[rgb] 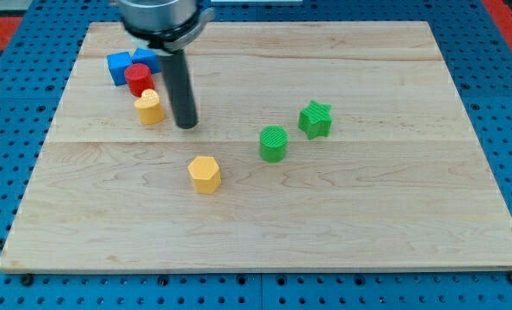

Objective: Separate red star from blue triangle

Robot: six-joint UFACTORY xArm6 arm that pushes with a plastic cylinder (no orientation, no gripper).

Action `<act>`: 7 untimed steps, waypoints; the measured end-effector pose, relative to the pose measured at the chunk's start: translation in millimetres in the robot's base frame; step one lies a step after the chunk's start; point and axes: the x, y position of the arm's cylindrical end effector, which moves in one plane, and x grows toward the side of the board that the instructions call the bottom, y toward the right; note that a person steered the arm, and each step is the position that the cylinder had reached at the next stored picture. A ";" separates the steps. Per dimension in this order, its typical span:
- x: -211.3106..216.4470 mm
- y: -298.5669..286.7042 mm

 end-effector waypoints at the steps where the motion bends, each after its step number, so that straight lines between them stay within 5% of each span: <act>1: -32.0 16.6; 4: -167.8 -0.8; 6: -163.0 -113.0; 7: -158.1 -108.8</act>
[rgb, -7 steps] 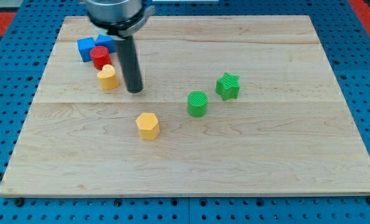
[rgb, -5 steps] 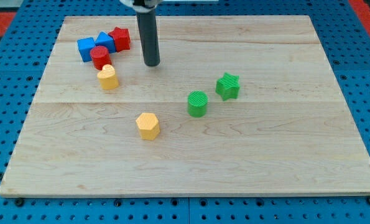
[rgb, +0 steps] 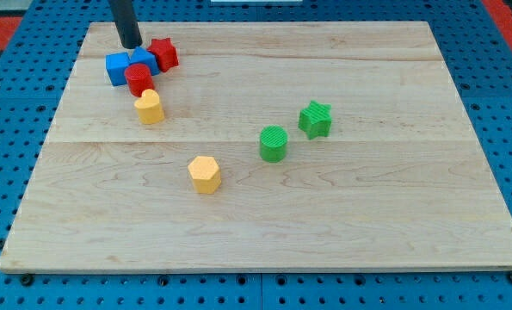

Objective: Separate red star from blue triangle

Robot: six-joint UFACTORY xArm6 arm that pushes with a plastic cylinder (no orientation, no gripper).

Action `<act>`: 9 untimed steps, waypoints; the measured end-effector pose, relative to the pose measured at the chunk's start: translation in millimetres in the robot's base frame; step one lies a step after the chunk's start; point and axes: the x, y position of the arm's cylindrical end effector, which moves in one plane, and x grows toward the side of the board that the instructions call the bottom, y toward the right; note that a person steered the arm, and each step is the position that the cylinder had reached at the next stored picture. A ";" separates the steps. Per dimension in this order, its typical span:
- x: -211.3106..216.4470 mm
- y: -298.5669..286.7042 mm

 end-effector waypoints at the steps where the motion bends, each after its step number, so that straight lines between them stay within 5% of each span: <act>1: 1.1 40.9; 3: -2.7 146.7; 4: -28.8 95.1; 6: 39.9 23.4; 9: 50.7 168.5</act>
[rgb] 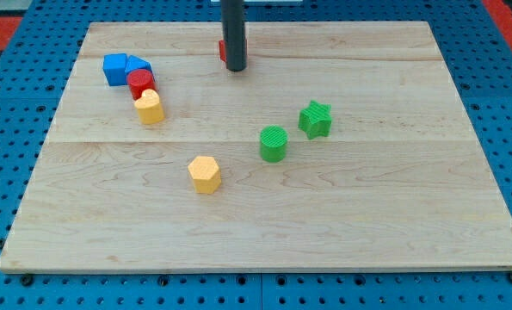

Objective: Separate red star from blue triangle

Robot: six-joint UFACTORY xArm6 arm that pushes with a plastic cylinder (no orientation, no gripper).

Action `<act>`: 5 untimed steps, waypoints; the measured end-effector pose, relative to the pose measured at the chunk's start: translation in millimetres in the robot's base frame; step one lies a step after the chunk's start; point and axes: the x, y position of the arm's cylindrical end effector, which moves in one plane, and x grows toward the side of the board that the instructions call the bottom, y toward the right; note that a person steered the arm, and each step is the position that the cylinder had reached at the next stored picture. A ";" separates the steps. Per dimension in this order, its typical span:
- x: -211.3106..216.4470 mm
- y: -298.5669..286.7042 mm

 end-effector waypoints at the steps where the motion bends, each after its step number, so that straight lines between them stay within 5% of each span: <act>1: -2.0 -75.0; 3: -51.9 -56.7; 5: -33.0 16.3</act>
